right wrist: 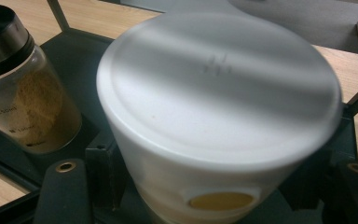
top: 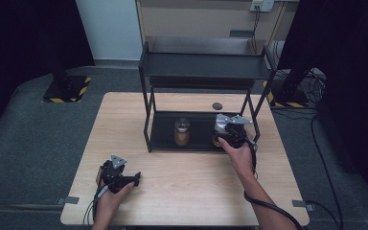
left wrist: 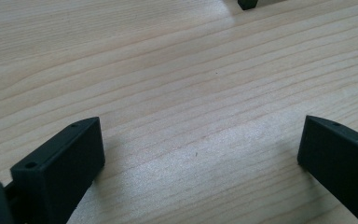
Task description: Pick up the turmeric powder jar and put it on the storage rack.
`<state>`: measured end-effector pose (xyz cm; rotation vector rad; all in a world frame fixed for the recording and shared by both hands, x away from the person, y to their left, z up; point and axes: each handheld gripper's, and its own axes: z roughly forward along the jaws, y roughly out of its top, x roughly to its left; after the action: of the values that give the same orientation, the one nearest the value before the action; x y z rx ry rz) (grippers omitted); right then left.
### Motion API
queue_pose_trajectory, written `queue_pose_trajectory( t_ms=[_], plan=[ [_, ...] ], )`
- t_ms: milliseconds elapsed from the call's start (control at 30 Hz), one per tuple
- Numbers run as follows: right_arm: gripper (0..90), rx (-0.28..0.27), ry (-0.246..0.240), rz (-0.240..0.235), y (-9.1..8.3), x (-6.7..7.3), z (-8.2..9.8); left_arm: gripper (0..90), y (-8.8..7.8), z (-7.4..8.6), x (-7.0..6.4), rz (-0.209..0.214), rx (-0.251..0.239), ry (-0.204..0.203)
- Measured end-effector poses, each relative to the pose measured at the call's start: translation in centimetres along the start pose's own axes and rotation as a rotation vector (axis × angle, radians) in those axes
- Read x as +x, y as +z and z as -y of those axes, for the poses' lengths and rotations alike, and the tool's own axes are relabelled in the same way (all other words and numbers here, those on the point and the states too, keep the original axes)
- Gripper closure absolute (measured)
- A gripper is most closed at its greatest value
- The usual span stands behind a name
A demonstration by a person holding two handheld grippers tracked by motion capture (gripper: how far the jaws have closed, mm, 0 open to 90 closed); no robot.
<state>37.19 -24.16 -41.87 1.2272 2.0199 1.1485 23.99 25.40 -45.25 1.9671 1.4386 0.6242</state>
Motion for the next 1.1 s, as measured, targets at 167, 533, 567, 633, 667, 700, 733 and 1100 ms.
queue_pose_trajectory(
  t_ms=[167, 533, 567, 633, 667, 700, 733, 1100],
  plan=[
    [31.1, 0.002, -0.012, -0.002, -0.06, 0.11, 0.05, 0.0, 0.0, 0.0, 0.0, 0.0, 0.0, 0.0],
    [30.6, -0.002, 0.0, -0.003, -0.07, 0.14, 0.14, 0.0, 0.0, 0.0, 0.0, 0.0, 0.0, 0.0],
    [30.5, -0.001, 0.001, -0.004, -0.06, 0.11, 0.11, 0.0, 0.0, 0.0, 0.0, 0.0, 0.0, 0.0],
    [30.4, 0.001, 0.004, -0.005, -0.05, 0.09, 0.07, 0.0, 0.0, 0.0, 0.0, 0.0, 0.0, 0.0],
    [30.3, 0.001, 0.006, -0.005, -0.05, 0.09, 0.06, 0.0, 0.0, 0.0, 0.0, 0.0, 0.0, 0.0],
    [30.2, 0.001, 0.008, -0.006, -0.05, 0.08, 0.05, 0.0, 0.0, 0.0, 0.0, 0.0, 0.0, 0.0],
    [30.1, 0.001, 0.009, -0.007, -0.04, 0.06, 0.05, 0.0, 0.0, 0.0, 0.0, 0.0, 0.0, 0.0],
    [25.4, 0.006, 0.02, -0.029, 0.09, -0.33, -0.13, 0.0, 0.0, 0.0, 0.0, 0.0, 0.0, 0.0]
  ],
)
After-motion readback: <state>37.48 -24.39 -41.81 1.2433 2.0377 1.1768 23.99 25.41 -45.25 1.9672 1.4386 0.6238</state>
